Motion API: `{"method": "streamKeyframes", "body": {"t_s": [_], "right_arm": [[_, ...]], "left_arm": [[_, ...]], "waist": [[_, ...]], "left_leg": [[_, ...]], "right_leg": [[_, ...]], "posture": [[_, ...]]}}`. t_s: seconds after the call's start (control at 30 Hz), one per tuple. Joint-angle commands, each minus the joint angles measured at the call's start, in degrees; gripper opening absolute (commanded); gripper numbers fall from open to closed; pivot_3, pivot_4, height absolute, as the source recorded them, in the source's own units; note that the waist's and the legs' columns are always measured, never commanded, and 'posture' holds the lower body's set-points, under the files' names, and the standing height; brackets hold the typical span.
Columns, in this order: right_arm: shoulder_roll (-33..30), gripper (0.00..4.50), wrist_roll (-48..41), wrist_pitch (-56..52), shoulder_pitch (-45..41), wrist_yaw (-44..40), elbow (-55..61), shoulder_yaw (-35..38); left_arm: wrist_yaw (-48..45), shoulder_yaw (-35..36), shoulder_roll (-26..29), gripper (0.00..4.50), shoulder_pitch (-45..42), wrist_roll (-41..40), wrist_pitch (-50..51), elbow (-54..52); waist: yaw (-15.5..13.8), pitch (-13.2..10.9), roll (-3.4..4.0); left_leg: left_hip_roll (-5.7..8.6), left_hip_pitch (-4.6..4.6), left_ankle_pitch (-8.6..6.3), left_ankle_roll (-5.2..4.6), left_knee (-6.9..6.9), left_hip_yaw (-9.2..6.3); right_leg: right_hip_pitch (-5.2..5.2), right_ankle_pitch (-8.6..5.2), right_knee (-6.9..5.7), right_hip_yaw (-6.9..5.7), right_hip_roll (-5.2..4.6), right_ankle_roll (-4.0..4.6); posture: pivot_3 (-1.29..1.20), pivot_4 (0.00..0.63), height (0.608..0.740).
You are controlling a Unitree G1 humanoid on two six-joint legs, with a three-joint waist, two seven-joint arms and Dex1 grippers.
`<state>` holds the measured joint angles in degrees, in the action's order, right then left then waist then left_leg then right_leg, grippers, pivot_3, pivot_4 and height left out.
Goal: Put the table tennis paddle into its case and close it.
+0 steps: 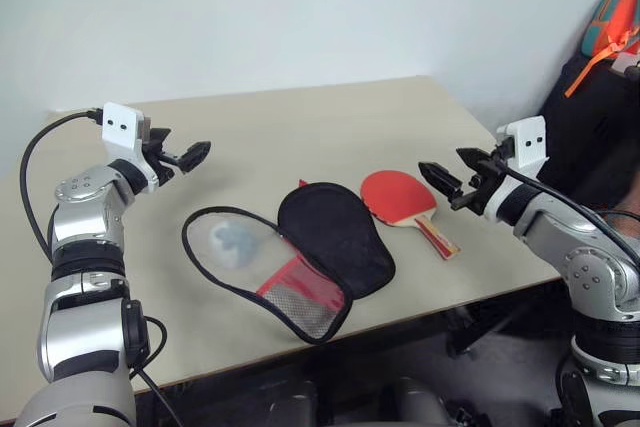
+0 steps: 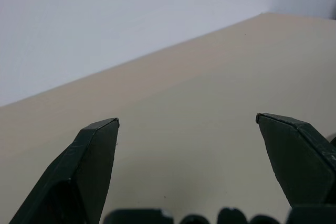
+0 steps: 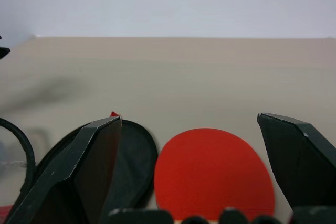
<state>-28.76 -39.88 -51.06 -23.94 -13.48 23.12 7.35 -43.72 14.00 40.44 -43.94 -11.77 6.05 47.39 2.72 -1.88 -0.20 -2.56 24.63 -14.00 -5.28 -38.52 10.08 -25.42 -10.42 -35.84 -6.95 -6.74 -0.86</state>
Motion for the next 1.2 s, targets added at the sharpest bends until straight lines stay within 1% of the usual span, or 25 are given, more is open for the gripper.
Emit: {"method": "streamKeyframes", "body": {"t_s": [0.03,0.3,0.67,0.73,0.87,1.0,1.1,1.2], "right_arm": [[0.19,4.5,0.54,0.43,-1.64,-0.49,0.44,0.79],[-0.08,4.5,1.26,-0.53,-1.92,-1.78,0.14,-0.33],[0.4,4.5,2.11,-2.38,-0.68,-1.65,0.77,-0.22],[-0.27,4.5,2.69,-2.99,-0.89,-2.03,-0.17,-0.58],[-3.31,4.5,4.34,-2.73,-0.69,-5.41,-1.73,-2.26],[-7.85,4.5,8.19,0.31,0.08,-10.2,-4.72,-4.5],[-8.54,4.5,9.94,2.17,-0.78,-12.55,-7.46,-5.3],[-7.82,4.5,10.21,-0.49,-2.48,-11.76,-9.14,-4.97]], "left_arm": [[0.13,1.01,0.46,4.45,1.11,-1.24,0.4,-4.39],[-0.3,3.39,2.92,4.45,6.7,-2.34,1.36,-7.34],[-2.92,5.64,5.0,4.45,9.83,-5.16,2.92,-8.88],[-5.35,6.04,5.46,4.45,11.01,-6.65,3.78,-10.57],[-10.03,6.6,6.28,4.45,13.85,-10.2,7.4,-16.47],[-9.21,7.83,6.43,4.45,15.56,-11.41,8.71,-20.19],[-10.05,8.1,5.84,4.45,16.11,-12.13,8.56,-20.14],[-10.07,6.67,5.82,4.45,16.06,-11.4,9.09,-20.47]], "waist": [[-0.01,0.0,0.0],[0.02,0.0,0.0],[-0.01,0.0,0.0],[0.01,0.0,0.0],[-0.01,-0.01,0.01],[-0.02,0.0,0.01],[0.04,-0.01,0.01],[0.03,-0.01,0.01]], "left_leg": [[0.0,0.0,0.0,0.0,0.0,0.0],[-0.01,0.0,0.0,0.0,-0.01,-0.02],[-0.01,0.0,0.0,0.0,0.0,-0.04],[0.0,0.0,0.0,0.0,0.0,-0.03],[-0.01,0.0,-0.01,0.01,0.0,-0.03],[0.0,-0.01,-0.01,0.01,0.0,-0.04],[-0.01,-0.01,-0.01,0.01,0.01,-0.02],[-0.02,-0.01,-0.01,0.01,0.01,-0.03]], "right_leg": [[0.0,0.0,0.0,0.0,0.0,0.0],[-0.02,0.0,-0.01,0.0,0.0,0.0],[-0.04,0.0,-0.01,-0.02,-0.04,0.01],[-0.04,0.0,-0.01,-0.01,-0.05,0.01],[-0.09,0.0,-0.01,-0.01,-0.07,0.02],[-0.08,-0.01,0.02,-0.03,-0.1,0.03],[-0.06,-0.01,0.01,0.0,-0.08,0.02],[-0.06,-0.01,0.0,-0.01,-0.05,0.02]], "posture": [[0.0,0.0,0.715],[0.0,0.0,0.715],[0.0,0.0,0.715],[0.0,0.0,0.715],[0.0,0.0,0.715],[0.0,0.0,0.715],[0.0,0.0,0.715],[0.0,0.0,0.715]]}}
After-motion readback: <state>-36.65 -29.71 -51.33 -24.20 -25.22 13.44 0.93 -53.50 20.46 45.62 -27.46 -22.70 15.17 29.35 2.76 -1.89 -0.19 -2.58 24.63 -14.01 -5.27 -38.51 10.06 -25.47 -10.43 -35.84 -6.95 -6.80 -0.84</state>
